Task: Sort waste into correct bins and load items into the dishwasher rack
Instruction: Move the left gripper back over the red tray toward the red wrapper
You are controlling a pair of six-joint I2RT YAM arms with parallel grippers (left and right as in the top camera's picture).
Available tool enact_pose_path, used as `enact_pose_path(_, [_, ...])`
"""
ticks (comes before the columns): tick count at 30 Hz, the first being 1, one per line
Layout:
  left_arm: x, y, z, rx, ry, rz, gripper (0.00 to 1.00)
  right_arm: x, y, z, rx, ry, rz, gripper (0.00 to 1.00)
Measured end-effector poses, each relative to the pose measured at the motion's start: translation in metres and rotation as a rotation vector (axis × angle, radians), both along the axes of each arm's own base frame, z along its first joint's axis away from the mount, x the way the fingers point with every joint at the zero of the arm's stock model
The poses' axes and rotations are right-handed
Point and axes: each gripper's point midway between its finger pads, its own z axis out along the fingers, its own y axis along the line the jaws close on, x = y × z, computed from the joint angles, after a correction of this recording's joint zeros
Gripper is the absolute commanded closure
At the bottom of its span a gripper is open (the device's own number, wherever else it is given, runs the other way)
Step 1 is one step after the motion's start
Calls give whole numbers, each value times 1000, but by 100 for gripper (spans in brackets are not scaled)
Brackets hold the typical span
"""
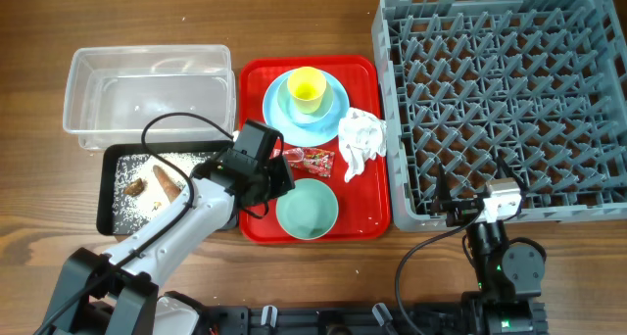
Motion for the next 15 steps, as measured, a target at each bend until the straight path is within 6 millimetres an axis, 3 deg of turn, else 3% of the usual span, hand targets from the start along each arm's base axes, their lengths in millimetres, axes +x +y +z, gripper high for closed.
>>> enact_pose_path(7, [6, -3, 6, -7, -22, -8, 96, 0, 0, 0, 0, 0, 0, 0])
enact_pose_path(12, [36, -6, 37, 5, -137, 19, 96, 0, 0, 0, 0, 0, 0, 0])
enact_pose_path(15, [34, -2, 40, 57, -141, 21, 96, 0, 0, 0, 0, 0, 0, 0])
